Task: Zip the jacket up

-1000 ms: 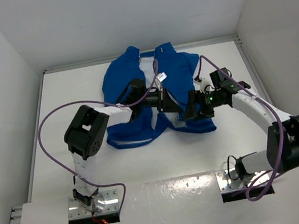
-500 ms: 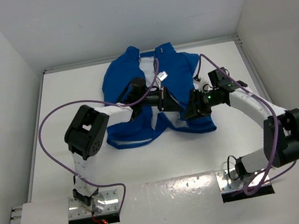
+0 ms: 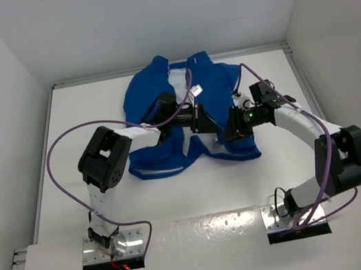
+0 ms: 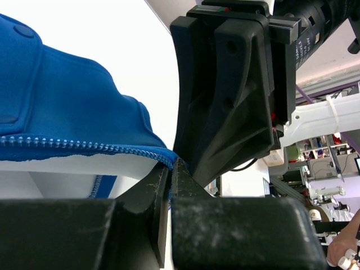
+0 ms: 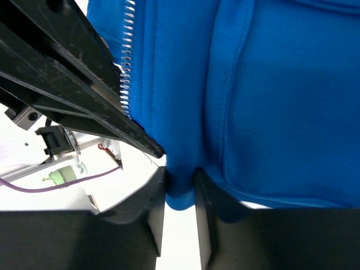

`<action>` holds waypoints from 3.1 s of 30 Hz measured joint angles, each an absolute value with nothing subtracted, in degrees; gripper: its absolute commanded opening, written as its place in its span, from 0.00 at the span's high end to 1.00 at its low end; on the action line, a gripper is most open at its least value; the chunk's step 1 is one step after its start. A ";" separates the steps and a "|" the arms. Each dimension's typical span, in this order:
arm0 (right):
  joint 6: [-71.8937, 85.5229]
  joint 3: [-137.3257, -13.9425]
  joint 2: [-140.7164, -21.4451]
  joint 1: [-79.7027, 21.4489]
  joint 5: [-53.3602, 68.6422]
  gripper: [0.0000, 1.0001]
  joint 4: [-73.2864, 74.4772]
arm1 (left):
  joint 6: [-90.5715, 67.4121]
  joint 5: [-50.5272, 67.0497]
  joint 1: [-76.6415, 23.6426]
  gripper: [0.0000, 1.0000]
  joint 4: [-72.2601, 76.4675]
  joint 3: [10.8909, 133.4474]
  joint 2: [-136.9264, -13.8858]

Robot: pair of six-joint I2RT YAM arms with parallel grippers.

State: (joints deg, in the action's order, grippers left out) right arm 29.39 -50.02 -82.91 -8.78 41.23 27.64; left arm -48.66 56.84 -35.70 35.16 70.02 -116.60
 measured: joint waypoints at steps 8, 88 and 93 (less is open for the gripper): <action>29.04 -50.35 -83.31 -8.78 41.36 1.00 27.24 | -47.94 55.90 -35.70 0.71 34.50 70.04 -117.01; 10.70 -47.27 -76.73 -7.62 32.16 1.00 30.92 | -25.36 -3.03 -40.71 0.52 -33.82 70.91 -108.68; 10.70 -47.27 -76.73 -7.62 32.14 1.00 30.94 | -25.67 -2.59 -40.29 0.67 -34.94 72.69 -110.06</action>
State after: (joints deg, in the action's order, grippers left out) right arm 10.70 -47.27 -76.73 -7.62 32.14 30.94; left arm -25.67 -2.59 -40.29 -34.94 72.69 -110.06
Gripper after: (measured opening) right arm 0.012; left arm 0.415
